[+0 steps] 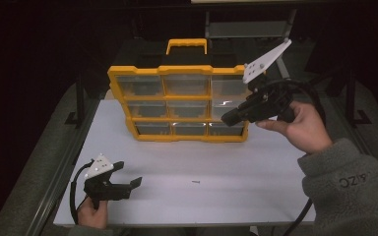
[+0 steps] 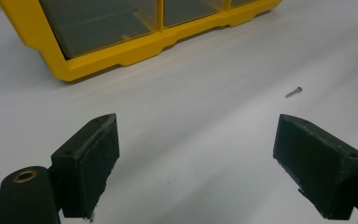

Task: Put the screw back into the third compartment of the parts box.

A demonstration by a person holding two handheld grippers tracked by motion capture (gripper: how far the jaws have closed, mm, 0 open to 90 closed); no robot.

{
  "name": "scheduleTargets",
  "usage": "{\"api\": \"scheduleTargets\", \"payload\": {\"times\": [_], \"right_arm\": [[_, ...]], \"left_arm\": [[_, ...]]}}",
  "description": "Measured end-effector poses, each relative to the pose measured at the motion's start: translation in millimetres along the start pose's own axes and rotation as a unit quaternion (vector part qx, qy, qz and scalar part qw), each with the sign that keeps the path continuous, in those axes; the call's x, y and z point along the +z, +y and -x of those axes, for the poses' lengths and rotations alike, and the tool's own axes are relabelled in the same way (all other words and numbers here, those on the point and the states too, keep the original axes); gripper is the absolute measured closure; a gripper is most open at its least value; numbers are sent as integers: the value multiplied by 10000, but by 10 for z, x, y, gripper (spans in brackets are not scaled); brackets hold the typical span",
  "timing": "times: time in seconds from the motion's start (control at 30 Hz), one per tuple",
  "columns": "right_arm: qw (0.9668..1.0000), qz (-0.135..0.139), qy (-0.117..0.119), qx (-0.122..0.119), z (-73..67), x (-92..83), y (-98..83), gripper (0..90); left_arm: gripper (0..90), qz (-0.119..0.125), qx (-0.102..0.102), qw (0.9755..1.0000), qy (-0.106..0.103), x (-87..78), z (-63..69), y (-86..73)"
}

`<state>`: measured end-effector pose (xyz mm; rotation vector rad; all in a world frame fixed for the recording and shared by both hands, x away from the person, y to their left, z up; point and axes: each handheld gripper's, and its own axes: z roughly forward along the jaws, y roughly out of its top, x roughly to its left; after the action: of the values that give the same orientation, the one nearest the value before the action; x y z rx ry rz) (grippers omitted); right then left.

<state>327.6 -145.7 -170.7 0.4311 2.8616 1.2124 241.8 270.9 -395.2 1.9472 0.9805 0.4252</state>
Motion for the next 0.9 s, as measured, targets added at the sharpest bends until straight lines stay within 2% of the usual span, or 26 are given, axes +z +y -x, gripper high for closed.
{"api": "scheduleTargets", "payload": {"times": [0.3, 0.37, 0.63, 0.9], "right_arm": [[9992, 17, -300, 249, 148, -239, 239, 868], [9989, 3, -386, 249, 211, -255, 271, 868], [9958, -188, -702, 554, 459, -198, 293, 866], [9937, -300, -812, 710, 629, -94, 257, 866]], "left_arm": [[137, -55, 46, 10000, -1, -17, -6, 3], [137, 27, 33, 10000, -8, -14, -5, 0], [137, 50, -71, 10000, -39, -22, 4, -2], [137, 27, 2, 10000, -33, -25, -7, 1]]}}
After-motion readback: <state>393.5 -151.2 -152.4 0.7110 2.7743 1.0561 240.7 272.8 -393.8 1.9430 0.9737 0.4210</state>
